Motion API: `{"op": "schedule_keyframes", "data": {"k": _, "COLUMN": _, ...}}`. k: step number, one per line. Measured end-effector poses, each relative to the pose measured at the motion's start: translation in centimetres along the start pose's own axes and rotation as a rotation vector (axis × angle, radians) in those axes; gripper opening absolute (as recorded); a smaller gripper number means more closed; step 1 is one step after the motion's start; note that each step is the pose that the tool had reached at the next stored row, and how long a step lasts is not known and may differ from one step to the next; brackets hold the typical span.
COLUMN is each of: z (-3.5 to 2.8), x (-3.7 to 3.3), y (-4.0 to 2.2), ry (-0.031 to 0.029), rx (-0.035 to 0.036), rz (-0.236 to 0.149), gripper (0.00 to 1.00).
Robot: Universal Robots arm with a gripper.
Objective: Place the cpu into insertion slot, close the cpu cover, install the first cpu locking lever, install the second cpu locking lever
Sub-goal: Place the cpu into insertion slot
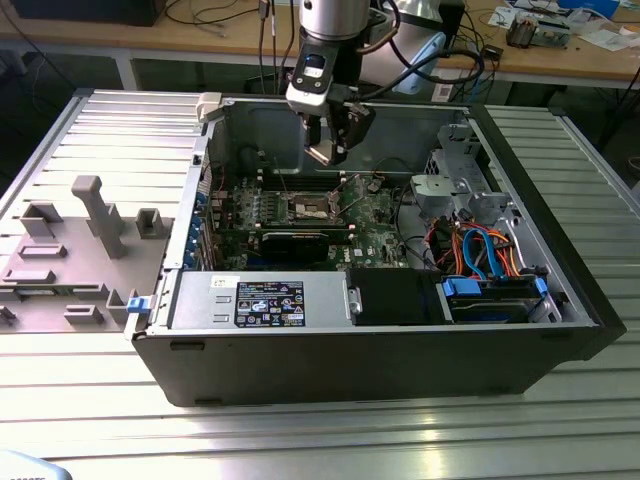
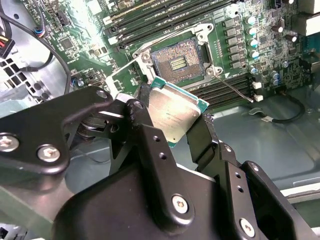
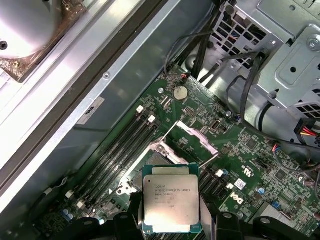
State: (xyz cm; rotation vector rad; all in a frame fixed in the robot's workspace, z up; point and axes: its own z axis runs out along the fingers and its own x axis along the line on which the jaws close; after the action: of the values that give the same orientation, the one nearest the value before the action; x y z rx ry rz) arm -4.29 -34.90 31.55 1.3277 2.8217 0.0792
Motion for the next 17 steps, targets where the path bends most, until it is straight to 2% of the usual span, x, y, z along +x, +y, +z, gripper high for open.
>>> {"op": "schedule_keyframes", "data": {"k": 1, "z": 0.00, "x": 0.00, "y": 0.00, "ry": -0.0065, "rx": 0.0054, "rz": 0.000, "gripper": 0.54}}
{"op": "schedule_keyframes", "data": {"k": 2, "z": 0.00, "x": 0.00, "y": 0.02, "ry": -0.0211, "rx": 0.0177, "rz": 0.000, "gripper": 0.54}}
{"op": "schedule_keyframes", "data": {"k": 3, "z": 0.01, "x": 0.02, "y": 0.03, "ry": -0.0310, "rx": 0.0258, "rz": 0.000, "gripper": 0.54}}
{"op": "schedule_keyframes", "data": {"k": 4, "z": 0.02, "x": 0.04, "y": 0.04, "ry": -0.0357, "rx": 0.0296, "rz": 0.000, "gripper": 0.54}}
{"op": "schedule_keyframes", "data": {"k": 8, "z": 0.02, "x": 0.11, "y": 0.11, "ry": -0.0448, "rx": 0.0376, "rz": 0.007, "gripper": 0.54}}
{"op": "schedule_keyframes", "data": {"k": 10, "z": 0.03, "x": 0.12, "y": 0.11, "ry": -0.0442, "rx": 0.0446, "rz": 0.016, "gripper": 0.54}}
{"op": "schedule_keyframes", "data": {"k": 11, "z": 0.03, "x": 0.12, "y": 0.11, "ry": -0.0394, "rx": 0.0526, "rz": 0.028, "gripper": 0.54}}
{"op": "schedule_keyframes", "data": {"k": 13, "z": 0.05, "x": 0.12, "y": 0.11, "ry": -0.0353, "rx": 0.0591, "rz": 0.050, "gripper": 0.54}}
{"op": "schedule_keyframes", "data": {"k": 15, "z": 0.08, "x": 0.12, "y": 0.10, "ry": -0.0350, "rx": 0.0605, "rz": 0.073, "gripper": 0.54}}
{"op": "schedule_keyframes", "data": {"k": 17, "z": 0.11, "x": 0.13, "y": 0.10, "ry": -0.0330, "rx": 0.0588, "rz": 0.084, "gripper": 0.54}}
